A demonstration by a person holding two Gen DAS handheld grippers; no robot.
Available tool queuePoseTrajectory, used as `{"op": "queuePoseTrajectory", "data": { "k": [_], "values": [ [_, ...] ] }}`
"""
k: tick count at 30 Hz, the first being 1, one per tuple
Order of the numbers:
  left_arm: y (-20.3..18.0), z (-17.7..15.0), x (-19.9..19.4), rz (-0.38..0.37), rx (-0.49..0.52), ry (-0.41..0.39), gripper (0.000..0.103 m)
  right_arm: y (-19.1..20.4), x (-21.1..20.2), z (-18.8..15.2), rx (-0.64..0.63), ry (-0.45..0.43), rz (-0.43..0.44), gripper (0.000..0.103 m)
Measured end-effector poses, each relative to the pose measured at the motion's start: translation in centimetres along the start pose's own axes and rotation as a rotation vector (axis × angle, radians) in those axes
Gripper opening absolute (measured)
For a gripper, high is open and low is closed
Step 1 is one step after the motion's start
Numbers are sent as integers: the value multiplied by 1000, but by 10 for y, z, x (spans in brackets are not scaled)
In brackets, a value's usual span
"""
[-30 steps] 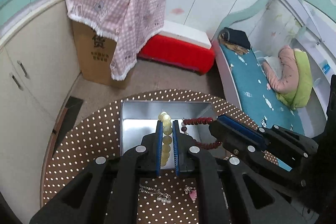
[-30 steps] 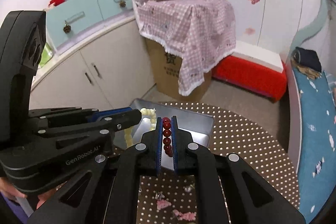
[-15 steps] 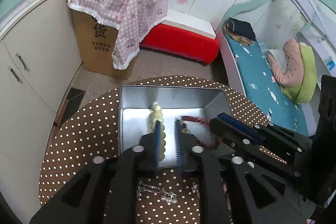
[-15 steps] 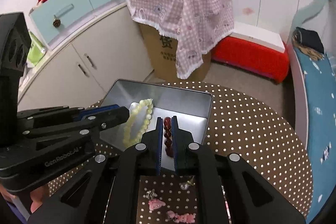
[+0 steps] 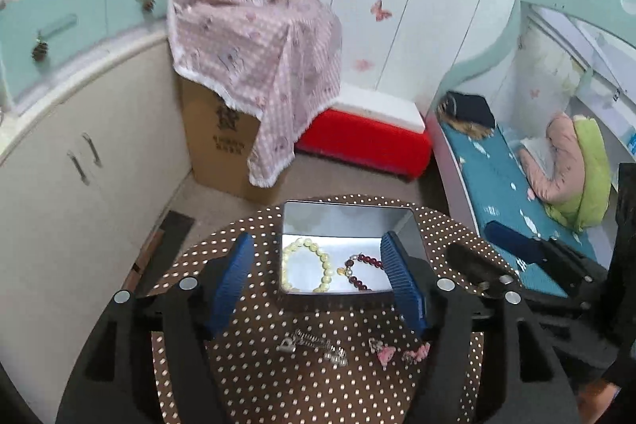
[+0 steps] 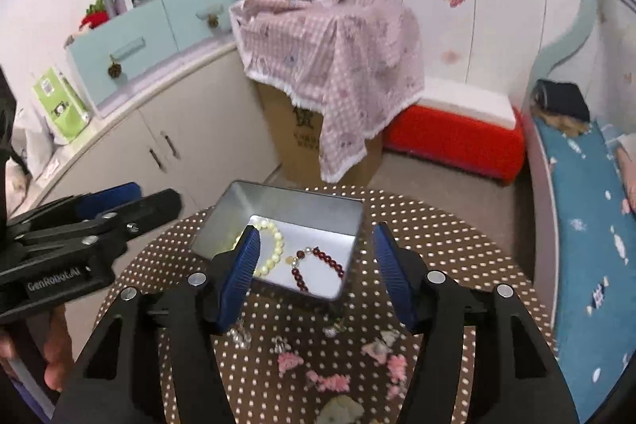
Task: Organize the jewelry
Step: 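Carry both bracelets into the grey metal box and open both grippers, then grasp the silver chain with the left gripper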
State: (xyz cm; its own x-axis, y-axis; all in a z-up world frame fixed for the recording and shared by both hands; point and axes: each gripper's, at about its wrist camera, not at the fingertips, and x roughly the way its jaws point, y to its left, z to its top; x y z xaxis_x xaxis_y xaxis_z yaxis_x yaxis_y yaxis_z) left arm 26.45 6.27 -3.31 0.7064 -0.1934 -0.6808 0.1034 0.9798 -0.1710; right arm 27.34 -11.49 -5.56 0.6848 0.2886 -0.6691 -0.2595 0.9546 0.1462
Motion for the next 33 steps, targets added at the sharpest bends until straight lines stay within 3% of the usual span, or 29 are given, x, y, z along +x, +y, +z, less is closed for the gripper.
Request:
{"op": "queuePoseTrajectory", "data": {
  "k": [2, 5, 10, 14, 23, 33],
  "values": [
    [1, -7, -17, 24, -8, -32, 65, -1, -18, -4, -4, -25, -17, 58],
    [-1, -25, -43, 64, -4, -79, 78, -1, -51, -20, -13, -68, -39, 59],
    [-4, -64, -77, 89, -8, -119, 78, -8, -86, -51, 3, -95, -66, 62],
    [1, -89, -82, 83, -51, -97, 78, -13, -104, -78, 26, -95, -74, 62],
    [-1, -111, -66, 76, -57, -31, 78, -24, -94, -110, 57, -28, -73, 62],
    [-11, -115, -48, 98, -28, -2, 78, -27, -79, -116, 59, -7, -72, 62]
  ]
}}
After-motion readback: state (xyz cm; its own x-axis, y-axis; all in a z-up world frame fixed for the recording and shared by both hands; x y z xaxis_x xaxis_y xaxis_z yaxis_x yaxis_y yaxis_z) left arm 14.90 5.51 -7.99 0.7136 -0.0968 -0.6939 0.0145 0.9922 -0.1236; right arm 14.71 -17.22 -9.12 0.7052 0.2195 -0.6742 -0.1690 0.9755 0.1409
